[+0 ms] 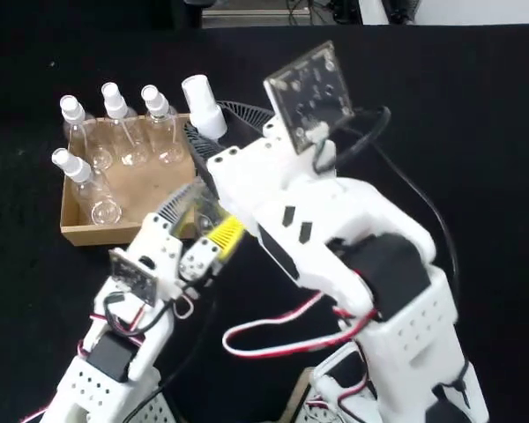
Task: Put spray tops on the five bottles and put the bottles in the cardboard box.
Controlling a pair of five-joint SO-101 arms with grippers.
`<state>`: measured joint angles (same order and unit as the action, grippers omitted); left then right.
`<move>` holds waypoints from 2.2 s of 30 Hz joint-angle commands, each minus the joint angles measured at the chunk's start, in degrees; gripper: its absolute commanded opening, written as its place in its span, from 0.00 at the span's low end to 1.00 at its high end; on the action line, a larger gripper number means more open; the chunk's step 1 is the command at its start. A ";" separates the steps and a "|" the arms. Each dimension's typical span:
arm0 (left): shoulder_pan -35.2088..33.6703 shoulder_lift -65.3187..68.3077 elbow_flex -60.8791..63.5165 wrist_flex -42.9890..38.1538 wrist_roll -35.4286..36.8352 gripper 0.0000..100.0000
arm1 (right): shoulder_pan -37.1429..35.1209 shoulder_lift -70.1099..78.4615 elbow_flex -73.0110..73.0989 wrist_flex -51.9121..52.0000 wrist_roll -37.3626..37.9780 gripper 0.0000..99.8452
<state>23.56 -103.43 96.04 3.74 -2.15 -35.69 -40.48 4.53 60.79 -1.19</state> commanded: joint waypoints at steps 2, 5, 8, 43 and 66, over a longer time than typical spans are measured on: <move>-8.04 -1.05 1.27 -3.96 0.09 0.03 | -0.79 -6.37 4.70 -6.68 -0.44 0.01; -7.87 -1.05 1.27 -3.87 0.09 0.03 | -0.97 -8.13 10.15 -13.36 -0.44 0.01; -7.96 -1.05 1.27 -3.87 0.09 0.03 | -1.14 -8.13 13.23 -17.23 -0.53 0.01; -8.31 -1.05 1.27 -3.78 0.09 0.03 | -5.80 -4.09 -0.31 -1.32 6.77 0.16; -8.31 -0.88 1.27 4.75 -0.26 0.03 | 2.90 -4.09 -0.84 -3.52 6.68 0.01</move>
<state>15.65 -103.43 96.04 3.65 -2.15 -33.93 -44.62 7.52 59.12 5.41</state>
